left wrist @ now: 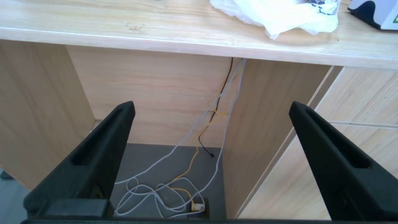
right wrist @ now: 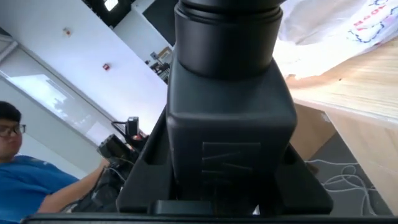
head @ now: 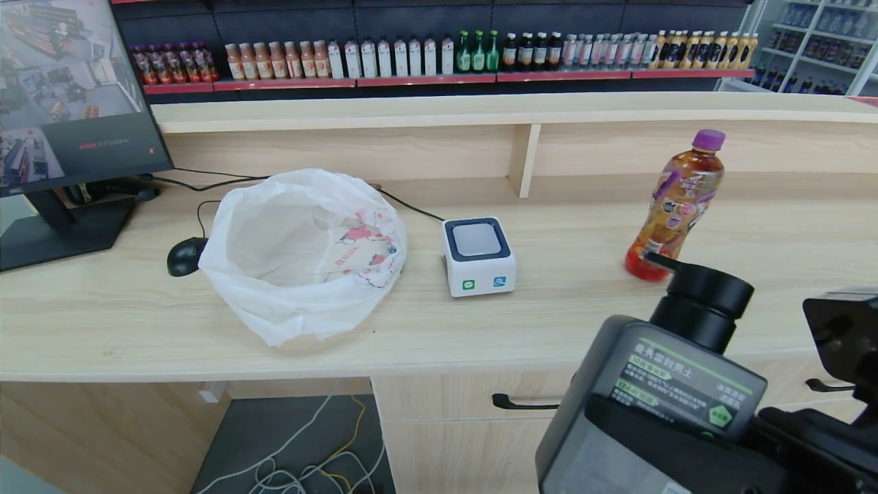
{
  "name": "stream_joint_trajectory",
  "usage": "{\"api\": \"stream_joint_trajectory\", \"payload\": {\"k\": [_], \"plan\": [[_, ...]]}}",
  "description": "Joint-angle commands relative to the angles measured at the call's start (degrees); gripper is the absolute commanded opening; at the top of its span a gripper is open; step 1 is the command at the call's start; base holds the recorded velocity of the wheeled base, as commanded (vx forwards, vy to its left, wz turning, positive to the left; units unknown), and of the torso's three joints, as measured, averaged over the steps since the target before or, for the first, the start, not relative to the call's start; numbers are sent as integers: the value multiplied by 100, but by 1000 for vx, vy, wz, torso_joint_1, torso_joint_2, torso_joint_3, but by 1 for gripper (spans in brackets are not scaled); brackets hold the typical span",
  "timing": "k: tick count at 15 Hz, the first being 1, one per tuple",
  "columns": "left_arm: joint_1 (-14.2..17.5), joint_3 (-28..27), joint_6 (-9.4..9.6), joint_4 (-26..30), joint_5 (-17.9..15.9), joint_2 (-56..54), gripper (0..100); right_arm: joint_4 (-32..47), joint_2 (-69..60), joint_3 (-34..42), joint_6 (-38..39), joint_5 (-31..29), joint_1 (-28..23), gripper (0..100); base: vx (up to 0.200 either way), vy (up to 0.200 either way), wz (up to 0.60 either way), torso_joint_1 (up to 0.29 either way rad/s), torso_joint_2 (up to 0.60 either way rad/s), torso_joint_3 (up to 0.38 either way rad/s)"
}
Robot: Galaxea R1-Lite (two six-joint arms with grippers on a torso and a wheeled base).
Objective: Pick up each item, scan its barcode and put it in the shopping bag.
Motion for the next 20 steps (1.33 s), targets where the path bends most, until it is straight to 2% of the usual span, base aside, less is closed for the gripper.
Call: {"api": "stream_joint_trajectory", "payload": {"k": [1,7,9,14,20], "plan": [[1,0,-4,0,3,0,100,-47,347,-358,207,2,3,0,0,0,0,0,0,0],[1,0,-4,0,3,0,100,-583,795,-745,936,2,12,0,0,0,0,0,0,0],[1,0,-4,0,3,0,100,-891,989,-753,945,11,12,0,0,0,0,0,0,0],[1,0,-4,0,3,0,100,-891,1226,-1043,936,11,12,0,0,0,0,0,0,0],[1,0,-4,0,3,0,100,-891,1200,-912,699,11,117,0,0,0,0,0,0,0]]}}
